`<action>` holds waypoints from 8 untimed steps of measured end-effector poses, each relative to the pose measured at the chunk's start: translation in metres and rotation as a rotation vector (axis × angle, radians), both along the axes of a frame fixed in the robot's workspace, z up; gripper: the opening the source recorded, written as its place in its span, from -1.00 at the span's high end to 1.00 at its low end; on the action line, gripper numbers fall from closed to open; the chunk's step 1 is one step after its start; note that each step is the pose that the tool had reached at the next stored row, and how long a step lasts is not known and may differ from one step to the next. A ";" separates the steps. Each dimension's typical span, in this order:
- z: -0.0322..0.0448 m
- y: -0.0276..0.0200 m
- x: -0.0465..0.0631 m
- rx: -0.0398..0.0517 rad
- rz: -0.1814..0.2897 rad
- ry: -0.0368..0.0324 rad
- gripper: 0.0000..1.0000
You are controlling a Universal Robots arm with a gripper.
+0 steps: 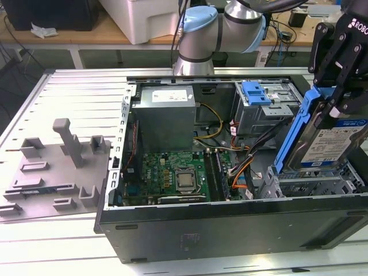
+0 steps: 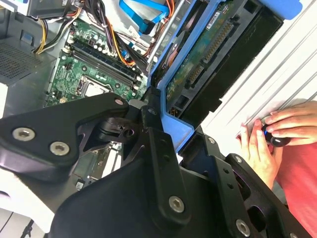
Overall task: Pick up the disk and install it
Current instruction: 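Insert the disk into the insertion slot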
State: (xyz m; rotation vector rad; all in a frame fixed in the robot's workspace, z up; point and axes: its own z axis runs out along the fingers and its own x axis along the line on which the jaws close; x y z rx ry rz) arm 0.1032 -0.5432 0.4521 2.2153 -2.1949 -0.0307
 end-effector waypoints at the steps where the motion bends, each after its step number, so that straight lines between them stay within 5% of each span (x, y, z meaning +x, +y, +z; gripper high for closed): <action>1: 0.0000 -0.0002 0.000 0.0000 -0.001 0.0000 0.26; 8: 0.0000 -0.0010 0.000 0.0001 -0.015 0.0001 0.26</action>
